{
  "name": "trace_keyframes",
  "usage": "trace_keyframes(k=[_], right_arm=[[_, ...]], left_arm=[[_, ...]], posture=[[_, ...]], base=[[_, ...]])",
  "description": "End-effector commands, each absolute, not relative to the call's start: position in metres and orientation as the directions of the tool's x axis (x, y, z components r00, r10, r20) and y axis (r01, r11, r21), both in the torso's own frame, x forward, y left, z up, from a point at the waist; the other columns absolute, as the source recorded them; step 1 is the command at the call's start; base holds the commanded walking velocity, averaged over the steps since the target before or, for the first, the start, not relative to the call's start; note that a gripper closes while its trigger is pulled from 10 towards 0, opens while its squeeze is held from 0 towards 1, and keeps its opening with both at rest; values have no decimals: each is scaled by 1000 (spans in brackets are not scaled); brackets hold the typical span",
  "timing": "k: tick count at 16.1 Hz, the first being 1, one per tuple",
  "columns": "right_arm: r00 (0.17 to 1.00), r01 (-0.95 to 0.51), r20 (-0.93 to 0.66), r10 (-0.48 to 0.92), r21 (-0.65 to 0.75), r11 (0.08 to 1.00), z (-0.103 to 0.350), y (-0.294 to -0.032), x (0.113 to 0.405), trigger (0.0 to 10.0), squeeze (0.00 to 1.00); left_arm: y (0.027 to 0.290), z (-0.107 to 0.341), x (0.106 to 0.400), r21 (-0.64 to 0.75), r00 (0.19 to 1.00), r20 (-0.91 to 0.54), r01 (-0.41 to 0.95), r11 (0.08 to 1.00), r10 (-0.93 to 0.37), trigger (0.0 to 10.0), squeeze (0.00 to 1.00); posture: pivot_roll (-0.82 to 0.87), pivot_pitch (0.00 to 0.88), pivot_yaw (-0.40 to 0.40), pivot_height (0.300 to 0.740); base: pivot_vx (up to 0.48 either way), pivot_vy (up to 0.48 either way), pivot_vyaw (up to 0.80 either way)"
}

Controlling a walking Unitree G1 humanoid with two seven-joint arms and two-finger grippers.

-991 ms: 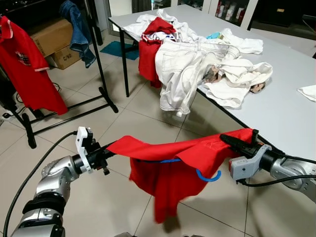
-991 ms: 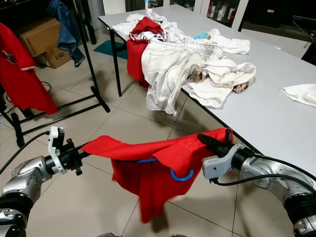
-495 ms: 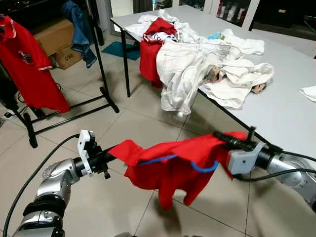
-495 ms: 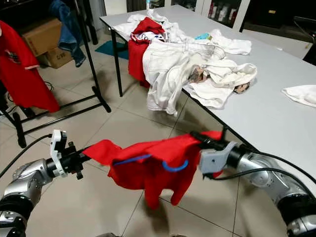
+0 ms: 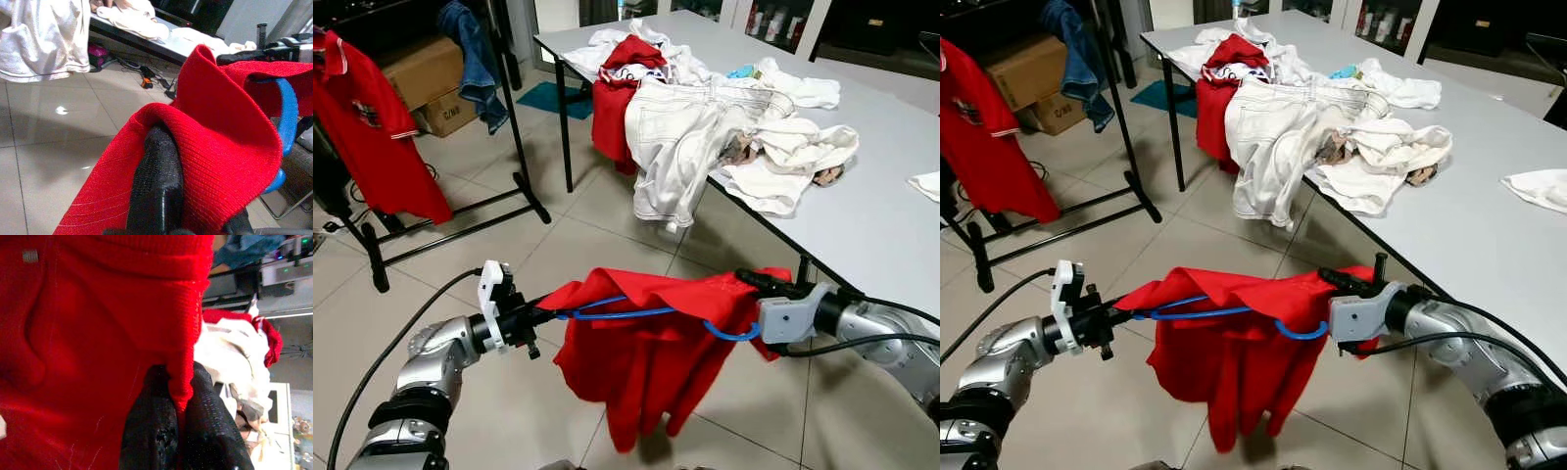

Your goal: Hang hanger

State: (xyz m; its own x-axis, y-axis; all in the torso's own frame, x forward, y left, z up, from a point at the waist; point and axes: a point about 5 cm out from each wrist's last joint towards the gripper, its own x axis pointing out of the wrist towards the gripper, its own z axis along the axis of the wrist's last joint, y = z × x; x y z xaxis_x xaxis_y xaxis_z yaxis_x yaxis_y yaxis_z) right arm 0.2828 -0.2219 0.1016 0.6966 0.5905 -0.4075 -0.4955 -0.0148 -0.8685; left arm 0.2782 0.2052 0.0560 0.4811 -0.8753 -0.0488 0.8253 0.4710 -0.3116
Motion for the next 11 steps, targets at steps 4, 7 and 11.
trace_keyframes(k=[4, 7, 11], right_arm=[[758, -497, -468, 455, -866, -62, 102, -241, 290, 10000, 0], [792, -511, -458, 404, -859, 30, 101, -246, 294, 10000, 0], [744, -598, -481, 464, -789, 141, 101, -226, 291, 10000, 0]], left_arm=[[206, 61, 280, -276, 473, -47, 840, 467, -880, 0, 0], [206, 61, 280, -276, 471, -50, 841, 465, -881, 0, 0], [190, 59, 280, -282, 439, -31, 858, 430, -898, 0, 0]], posture=[[-33, 0, 8, 740], [-33, 0, 10, 740], [-38, 0, 12, 740]], base=[[0, 0, 0], [0, 0, 0], [0, 0, 0]])
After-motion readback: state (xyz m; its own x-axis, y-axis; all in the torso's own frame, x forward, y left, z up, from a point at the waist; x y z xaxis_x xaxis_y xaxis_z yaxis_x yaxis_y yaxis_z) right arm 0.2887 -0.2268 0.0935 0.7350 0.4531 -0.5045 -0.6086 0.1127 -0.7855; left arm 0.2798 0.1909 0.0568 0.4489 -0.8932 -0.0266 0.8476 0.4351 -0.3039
